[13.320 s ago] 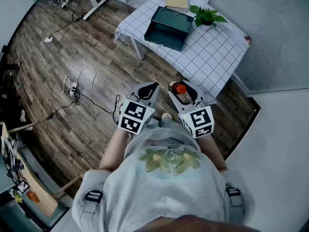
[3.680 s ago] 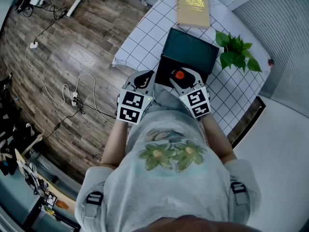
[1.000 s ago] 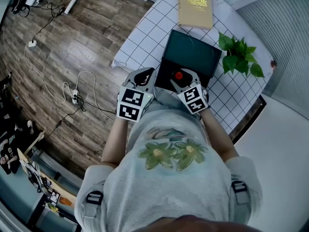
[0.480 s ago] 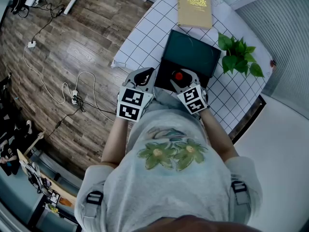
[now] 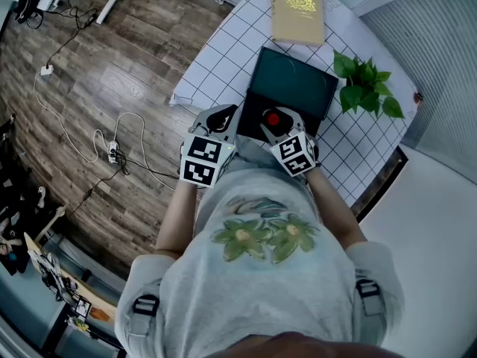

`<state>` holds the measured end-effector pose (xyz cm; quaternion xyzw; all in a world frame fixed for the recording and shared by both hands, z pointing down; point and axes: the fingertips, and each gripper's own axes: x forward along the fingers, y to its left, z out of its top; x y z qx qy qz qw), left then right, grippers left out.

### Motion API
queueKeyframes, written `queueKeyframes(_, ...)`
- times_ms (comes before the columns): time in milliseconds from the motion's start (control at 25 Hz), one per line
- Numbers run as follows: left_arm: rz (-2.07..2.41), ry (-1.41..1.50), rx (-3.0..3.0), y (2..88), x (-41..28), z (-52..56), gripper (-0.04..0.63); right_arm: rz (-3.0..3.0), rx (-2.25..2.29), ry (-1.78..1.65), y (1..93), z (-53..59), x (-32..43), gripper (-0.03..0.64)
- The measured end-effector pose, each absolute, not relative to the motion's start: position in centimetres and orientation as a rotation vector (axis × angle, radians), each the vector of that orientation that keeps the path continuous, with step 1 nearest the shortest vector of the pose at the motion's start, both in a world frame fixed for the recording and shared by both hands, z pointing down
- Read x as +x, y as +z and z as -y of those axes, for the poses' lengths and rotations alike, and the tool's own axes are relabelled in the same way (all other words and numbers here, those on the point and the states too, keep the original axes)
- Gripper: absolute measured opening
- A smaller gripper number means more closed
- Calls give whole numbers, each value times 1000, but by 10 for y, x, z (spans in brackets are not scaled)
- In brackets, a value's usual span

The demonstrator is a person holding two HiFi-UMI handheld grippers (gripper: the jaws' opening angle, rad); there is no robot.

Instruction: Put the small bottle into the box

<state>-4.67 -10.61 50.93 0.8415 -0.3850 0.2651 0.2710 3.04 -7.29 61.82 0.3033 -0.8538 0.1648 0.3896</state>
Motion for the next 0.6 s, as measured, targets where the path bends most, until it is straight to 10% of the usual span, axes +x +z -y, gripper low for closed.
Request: queueKeyframes(600, 1053, 698, 2309, 493, -48, 108, 12, 2151, 804, 401, 611, 70, 28, 218)
